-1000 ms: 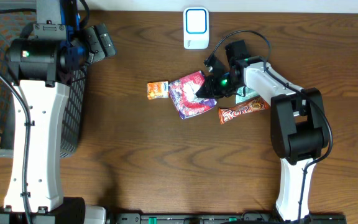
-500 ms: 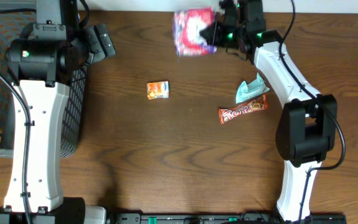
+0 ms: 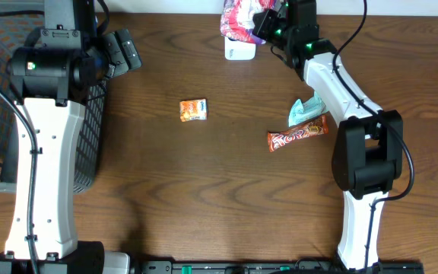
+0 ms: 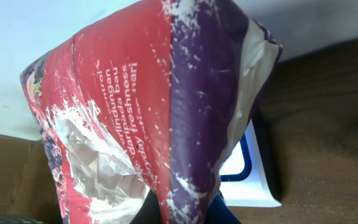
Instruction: Scan the item barcode
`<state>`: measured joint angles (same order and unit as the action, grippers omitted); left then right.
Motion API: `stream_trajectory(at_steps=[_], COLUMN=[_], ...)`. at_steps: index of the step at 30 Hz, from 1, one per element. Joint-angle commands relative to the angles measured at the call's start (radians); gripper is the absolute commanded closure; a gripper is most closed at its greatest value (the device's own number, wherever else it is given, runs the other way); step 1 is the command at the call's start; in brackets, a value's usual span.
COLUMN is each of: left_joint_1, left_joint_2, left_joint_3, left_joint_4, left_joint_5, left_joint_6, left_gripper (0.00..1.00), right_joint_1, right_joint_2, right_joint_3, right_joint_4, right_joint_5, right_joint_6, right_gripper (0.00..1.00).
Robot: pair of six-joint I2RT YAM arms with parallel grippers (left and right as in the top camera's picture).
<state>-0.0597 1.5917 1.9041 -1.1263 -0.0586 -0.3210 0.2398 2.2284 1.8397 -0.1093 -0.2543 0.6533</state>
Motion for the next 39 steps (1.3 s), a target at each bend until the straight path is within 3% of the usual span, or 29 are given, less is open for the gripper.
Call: stream_trajectory(at_steps=[1, 7, 15, 21, 26, 30, 34, 39], left_joint_1=[0.004, 0.004, 0.004, 0.004, 0.004, 0.004, 0.004, 0.004], left_joint_2=[0.004, 0.004, 0.004, 0.004, 0.004, 0.004, 0.004, 0.004], left_joint_3=[0.003, 0.003, 0.003, 0.003, 0.003, 0.003, 0.003, 0.003], left_joint_4=[-0.003, -0.003, -0.003, -0.003, -0.003, -0.003, -0.003, -0.003], left_joint_5=[-0.006, -0.006, -0.006, -0.006, -0.006, -0.006, -0.006, -0.006], left_joint_6=[-0.005, -0.005, -0.005, -0.005, -0.005, -0.005, -0.005, -0.005], left_gripper=[0.02, 0.02, 0.02, 0.02, 0.02, 0.02, 0.02, 0.02], right_joint_1=[-0.029, -0.023, -0.053, -0.084, -0.062, -0.069, -0.151, -0.347], right_joint_2=[0.01, 0.032, -0.093, -0.209, -0.192, -0.181, -0.195, -0.195], right_joint_3=[0.011, 0.011, 0.012, 0.012, 0.011, 0.011, 0.012, 0.011], right_joint_4=[0.015, -0.029, -0.05, -0.113, -0.143, -0.194, -0.287, -0.444], right_joint_5=[-0.056, -0.07, -0.075, -0.069, -0.072, 0.05, 0.228, 0.278], right_joint_6=[0.081, 0.077, -0.079, -0.082, -0.082, -0.074, -0.036, 0.002], right_gripper=[0.99, 0.99, 0.99, 0.99, 0.99, 0.99, 0.99, 0.99])
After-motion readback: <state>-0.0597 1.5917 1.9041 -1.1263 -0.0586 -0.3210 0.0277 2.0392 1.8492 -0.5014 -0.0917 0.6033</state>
